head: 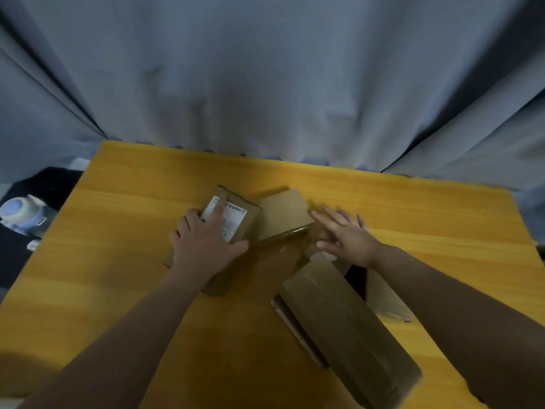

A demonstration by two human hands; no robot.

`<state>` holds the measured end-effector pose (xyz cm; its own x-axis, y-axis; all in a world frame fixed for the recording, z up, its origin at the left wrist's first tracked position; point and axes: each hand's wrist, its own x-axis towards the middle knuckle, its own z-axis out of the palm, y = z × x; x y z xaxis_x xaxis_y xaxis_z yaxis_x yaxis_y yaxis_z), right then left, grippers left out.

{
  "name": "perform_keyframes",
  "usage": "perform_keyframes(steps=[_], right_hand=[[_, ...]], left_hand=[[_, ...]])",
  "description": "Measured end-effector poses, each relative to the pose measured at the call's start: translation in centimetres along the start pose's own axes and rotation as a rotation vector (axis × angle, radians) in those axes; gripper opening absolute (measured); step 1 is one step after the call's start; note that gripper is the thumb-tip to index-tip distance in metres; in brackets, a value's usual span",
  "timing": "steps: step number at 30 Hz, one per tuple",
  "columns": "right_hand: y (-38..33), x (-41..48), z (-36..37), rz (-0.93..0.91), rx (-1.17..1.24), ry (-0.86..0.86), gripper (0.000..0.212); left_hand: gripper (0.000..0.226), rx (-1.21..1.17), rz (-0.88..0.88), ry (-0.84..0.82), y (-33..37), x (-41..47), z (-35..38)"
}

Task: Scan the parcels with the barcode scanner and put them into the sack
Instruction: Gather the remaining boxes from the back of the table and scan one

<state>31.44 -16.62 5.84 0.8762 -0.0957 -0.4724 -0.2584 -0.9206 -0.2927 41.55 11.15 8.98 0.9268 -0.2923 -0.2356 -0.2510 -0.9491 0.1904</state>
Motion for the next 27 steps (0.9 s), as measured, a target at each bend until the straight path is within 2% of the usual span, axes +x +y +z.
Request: perform_keyframes(steps=[5,8,12,14,16,18,19,24,27], right_hand=[[2.4,-4.7,0.2,0.169,-0.024,-0.004,0.082],[3.8,-7.0,1.6,0.275,0.054,-0.026,0.088],[6.2,-9.4,3.6,0.216,0.085,-0.083,0.09],[7.1,-10.9,3.9,0.182,0.081,-0.027,0.085],[7.8,-12.6,4.0,0.146,0.111,0.105,0.078],[8.3,-14.6,4.5,0.101,0.156,0.224,0.069],[8.7,-15.6,4.9,0.08,0.163,0.25,0.066],[11.2,-19.8,7.7,0.05,0.188,0.324,0.049],[12.4,-21.8,9.5,0.197,0.179,0.49,0.042]], left_hand=[[0.107,0.071,-0.054,0.034,0.7,-4.4,1.2],[0.11,0.111,-0.098,0.031,1.6,-6.4,2.4],[0.107,0.147,-0.195,0.034,2.5,-9.3,4.2],[0.098,0.079,-0.24,-0.05,3.0,-10.3,4.8],[0.086,0.009,-0.285,-0.18,3.6,-11.4,5.1],[0.078,-0.016,-0.308,-0.243,4.6,-12.8,5.7],[0.075,-0.039,-0.301,-0.221,5.2,-13.8,6.2],[0.058,-0.313,-0.194,0.121,8.6,-19.1,8.8],[0.052,-0.396,-0.136,0.171,9.3,-21.7,12.0]])
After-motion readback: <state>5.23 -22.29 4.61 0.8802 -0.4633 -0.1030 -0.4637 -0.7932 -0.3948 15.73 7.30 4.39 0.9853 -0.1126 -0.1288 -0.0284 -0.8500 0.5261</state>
